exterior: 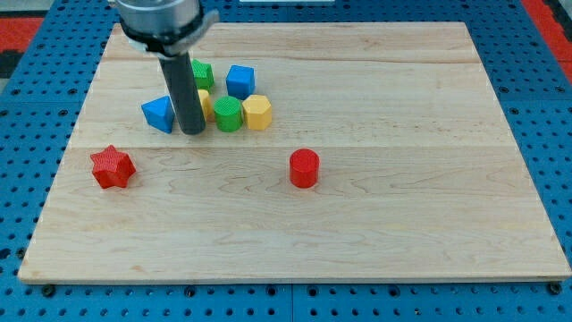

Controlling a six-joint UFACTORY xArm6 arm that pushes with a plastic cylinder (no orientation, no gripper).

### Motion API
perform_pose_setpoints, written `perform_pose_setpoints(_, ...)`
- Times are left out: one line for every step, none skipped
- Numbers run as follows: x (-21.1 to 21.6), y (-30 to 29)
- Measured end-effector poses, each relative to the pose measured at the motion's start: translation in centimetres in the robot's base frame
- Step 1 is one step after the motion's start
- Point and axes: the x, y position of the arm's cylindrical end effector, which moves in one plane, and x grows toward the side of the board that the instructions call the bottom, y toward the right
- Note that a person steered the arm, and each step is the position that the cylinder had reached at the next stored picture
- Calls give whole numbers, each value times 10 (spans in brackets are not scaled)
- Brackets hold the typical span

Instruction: Make a triangle out of blue cube green circle and the yellow hexagon

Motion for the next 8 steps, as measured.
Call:
perform_pose_setpoints(12, -18)
perform_pose_setpoints(33, 0)
perform_pose_setpoints(33, 26)
perform_pose_setpoints(33, 30)
perform_pose_setpoints(33, 46)
perform_pose_setpoints(22, 62)
perform_pose_setpoints(5, 64)
perform_pose_setpoints(-1, 62)
